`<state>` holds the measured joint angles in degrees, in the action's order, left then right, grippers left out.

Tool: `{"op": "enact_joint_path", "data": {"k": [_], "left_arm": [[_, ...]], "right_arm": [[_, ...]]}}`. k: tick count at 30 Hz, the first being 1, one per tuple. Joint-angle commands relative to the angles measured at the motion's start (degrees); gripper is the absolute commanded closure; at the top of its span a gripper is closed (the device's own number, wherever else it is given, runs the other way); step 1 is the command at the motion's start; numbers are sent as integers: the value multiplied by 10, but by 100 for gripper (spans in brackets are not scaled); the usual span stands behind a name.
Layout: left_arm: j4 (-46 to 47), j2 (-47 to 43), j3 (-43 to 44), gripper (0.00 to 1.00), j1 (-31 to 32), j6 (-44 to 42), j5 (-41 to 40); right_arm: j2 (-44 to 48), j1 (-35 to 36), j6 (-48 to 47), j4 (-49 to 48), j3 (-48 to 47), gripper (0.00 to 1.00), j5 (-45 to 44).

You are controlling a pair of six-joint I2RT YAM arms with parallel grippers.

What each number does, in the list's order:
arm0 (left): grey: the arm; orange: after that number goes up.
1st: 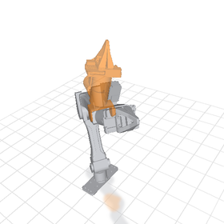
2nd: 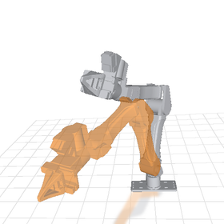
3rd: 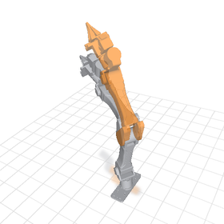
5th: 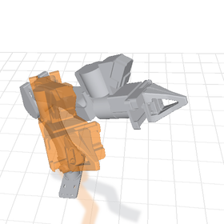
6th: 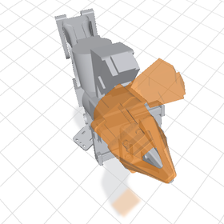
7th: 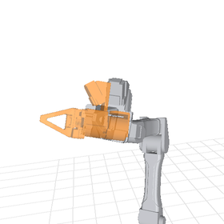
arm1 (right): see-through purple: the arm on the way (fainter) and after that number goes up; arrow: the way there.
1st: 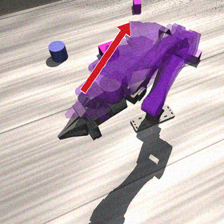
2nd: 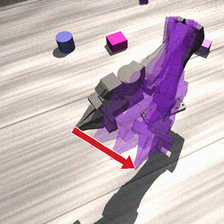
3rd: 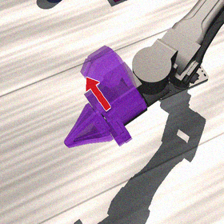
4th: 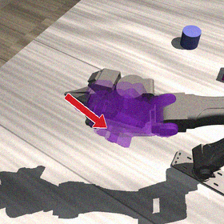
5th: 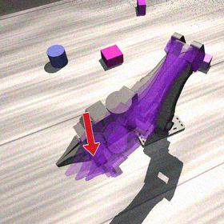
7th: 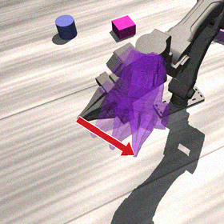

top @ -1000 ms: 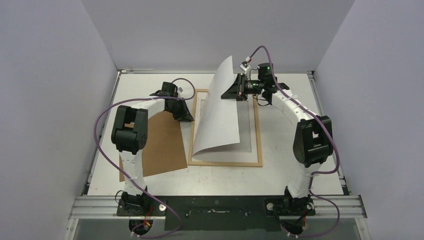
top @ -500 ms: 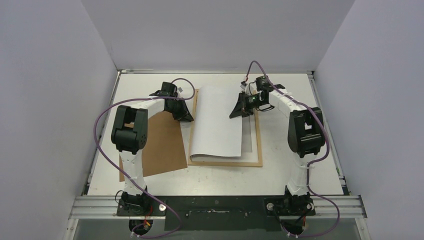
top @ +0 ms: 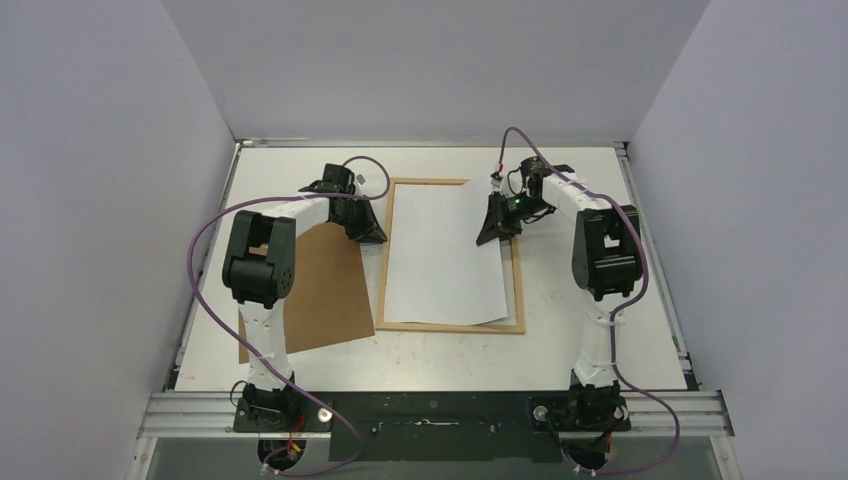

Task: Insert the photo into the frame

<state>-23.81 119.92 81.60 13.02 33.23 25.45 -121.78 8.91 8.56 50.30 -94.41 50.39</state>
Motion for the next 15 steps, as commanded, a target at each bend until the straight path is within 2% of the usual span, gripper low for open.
{"op": "enact_joint_path", "data": {"k": [1,15], "left_arm": [[21,15,3,88,-1,-5,-22],[24,12,-7,88,-1,-1,-23]], "right_arm": [[-13,13,-15,-3,-13,89,-8],[13,24,-14,-35,0,78,-69]]}}
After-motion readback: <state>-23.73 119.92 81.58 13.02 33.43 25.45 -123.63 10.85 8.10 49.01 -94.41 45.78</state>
